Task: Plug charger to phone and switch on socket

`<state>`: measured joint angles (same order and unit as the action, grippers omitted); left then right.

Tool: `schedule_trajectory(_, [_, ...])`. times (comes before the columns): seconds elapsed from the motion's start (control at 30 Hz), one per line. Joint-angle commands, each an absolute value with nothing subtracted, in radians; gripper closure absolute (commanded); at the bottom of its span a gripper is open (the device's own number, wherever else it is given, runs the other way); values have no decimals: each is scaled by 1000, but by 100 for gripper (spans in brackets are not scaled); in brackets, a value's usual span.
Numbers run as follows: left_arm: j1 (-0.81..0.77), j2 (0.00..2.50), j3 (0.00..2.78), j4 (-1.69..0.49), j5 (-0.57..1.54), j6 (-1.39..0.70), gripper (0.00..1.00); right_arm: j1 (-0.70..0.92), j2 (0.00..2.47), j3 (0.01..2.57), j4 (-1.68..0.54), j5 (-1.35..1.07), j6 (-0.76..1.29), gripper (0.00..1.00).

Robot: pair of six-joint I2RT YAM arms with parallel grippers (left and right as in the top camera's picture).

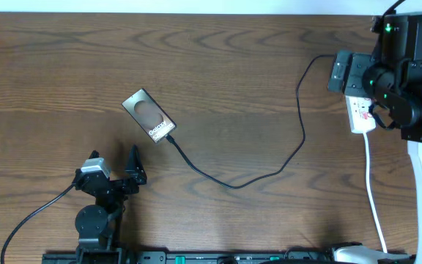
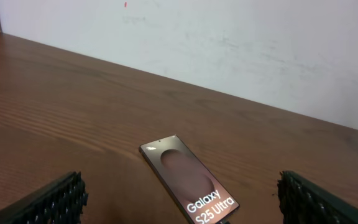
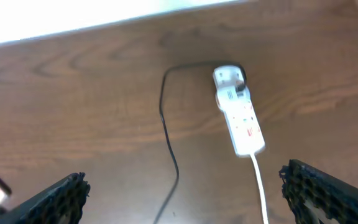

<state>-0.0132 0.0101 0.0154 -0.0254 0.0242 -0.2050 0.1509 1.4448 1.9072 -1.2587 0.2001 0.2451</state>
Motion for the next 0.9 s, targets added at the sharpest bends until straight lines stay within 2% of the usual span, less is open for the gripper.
schedule_trajectory(0.0, [-7,6,4,-73,14,-196,7,176,1390,1842,-1146,219,245,1])
schedule_trajectory(0.2, [-7,6,4,-73,14,-195,7,206,1203,1497,-748,219,178,1])
schedule_trajectory(0.37, [-7,6,4,-73,14,-196,7,204,962,1080,-387,219,166,1])
schedule_trajectory(0.57, [-7,6,4,-73,14,-196,7,204,616,553,47,216,51,1])
schedule_trajectory(0.7, [-7,6,4,-73,14,-196,7,203,374,253,246,203,-14,1])
schedule_trajectory(0.87, [-7,6,4,-73,14,-196,7,198,122,27,277,202,-54,1])
